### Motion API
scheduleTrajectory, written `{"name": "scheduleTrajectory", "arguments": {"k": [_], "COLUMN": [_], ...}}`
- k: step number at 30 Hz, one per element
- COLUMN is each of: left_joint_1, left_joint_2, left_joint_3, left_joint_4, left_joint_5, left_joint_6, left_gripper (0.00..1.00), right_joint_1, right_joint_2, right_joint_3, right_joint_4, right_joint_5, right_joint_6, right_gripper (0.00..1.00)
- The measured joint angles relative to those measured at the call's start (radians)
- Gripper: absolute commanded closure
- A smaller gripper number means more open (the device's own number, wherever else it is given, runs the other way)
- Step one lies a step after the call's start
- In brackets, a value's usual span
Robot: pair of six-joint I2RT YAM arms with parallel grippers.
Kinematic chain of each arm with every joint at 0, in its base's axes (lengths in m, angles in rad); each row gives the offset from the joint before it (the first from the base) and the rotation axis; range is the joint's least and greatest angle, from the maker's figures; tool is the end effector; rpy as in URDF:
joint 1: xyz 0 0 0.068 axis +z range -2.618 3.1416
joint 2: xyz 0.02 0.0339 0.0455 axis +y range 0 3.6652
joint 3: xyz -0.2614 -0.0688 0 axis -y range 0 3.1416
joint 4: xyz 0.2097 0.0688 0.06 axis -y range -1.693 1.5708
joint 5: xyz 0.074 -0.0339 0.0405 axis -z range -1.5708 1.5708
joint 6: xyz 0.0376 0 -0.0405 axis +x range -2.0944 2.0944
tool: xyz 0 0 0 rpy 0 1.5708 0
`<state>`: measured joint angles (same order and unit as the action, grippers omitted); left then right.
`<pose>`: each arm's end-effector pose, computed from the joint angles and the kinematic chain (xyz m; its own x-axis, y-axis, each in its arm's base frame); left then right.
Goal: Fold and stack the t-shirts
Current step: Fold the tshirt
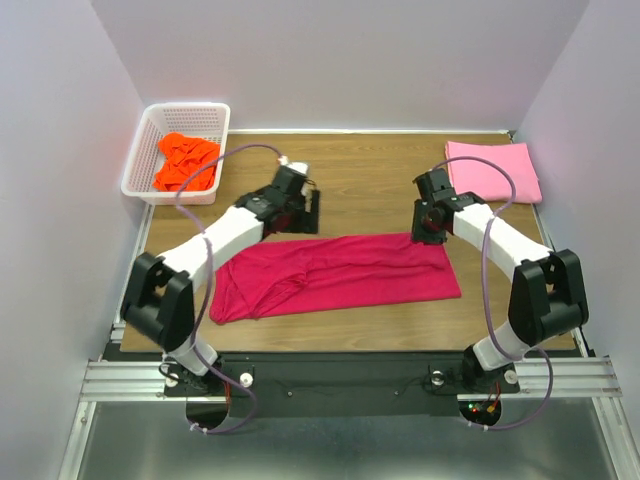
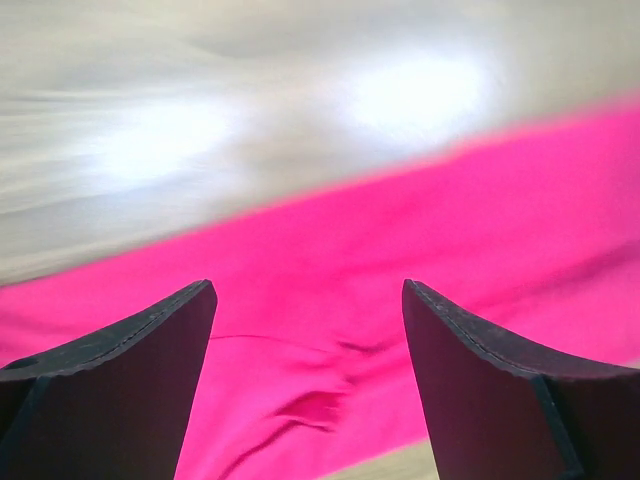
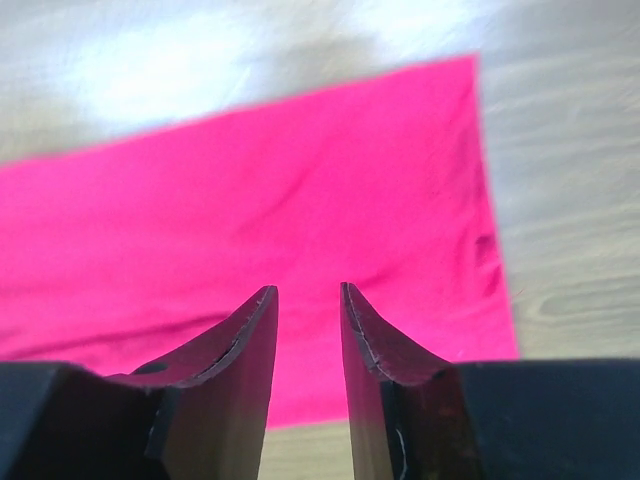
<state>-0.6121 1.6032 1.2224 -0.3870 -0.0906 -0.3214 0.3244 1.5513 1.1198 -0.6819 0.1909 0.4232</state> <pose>0.2685 -0.1843 0.2751 -0.7033 0.1094 -0.7024 0.3128 0.9349 -0.1676 0.2672 0.0823 0.2421 -0.8713 0.1324 -0.4726 0.1363 0.9903 0.0261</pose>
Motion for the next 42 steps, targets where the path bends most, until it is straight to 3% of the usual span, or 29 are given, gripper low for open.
{"name": "scheduleTrajectory", "arguments": {"k": [7,9,14,15,22,35,42], "left_joint_1": [0.342,0.390,0.464,0.476,0.544,0.642,0.621], "left_joint_2": [-0.149,-0.135,-0.077,-0.065,0.029,0.068,0.076], "left_joint_3": [-0.170,-0.209,-0.278,-0.288,-0.305,-0.292,-0.258], "left_joint_4": [0.051,0.054,0.067,0.072,0.139,0.260,0.248], "left_joint_5": [-0.043,-0.042,-0.026,-0.022,0.013,0.117,0.141], "left_joint_6": [-0.045,-0.049,-0.055,-0.056,-0.064,-0.086,-0.077], "left_gripper": [0.31,0.38,0.40,0.47,0.48,0.44,0.21], "right_joint_1": [-0.103,-0.122,-0.150,-0.153,-0.203,-0.382,-0.389], "right_joint_2": [0.068,0.089,0.124,0.133,0.206,0.234,0.193], "right_joint_3": [0.006,0.011,0.032,0.034,0.031,-0.023,-0.059], "right_joint_4": [0.053,0.063,0.092,0.107,0.179,0.294,0.293], "right_joint_5": [-0.017,-0.020,-0.034,-0.038,-0.064,-0.185,-0.210], "right_joint_6": [-0.010,-0.012,-0.011,-0.009,0.007,0.110,0.098], "right_gripper": [0.62,0.63,0.66,0.67,0.73,0.76,0.69]}}
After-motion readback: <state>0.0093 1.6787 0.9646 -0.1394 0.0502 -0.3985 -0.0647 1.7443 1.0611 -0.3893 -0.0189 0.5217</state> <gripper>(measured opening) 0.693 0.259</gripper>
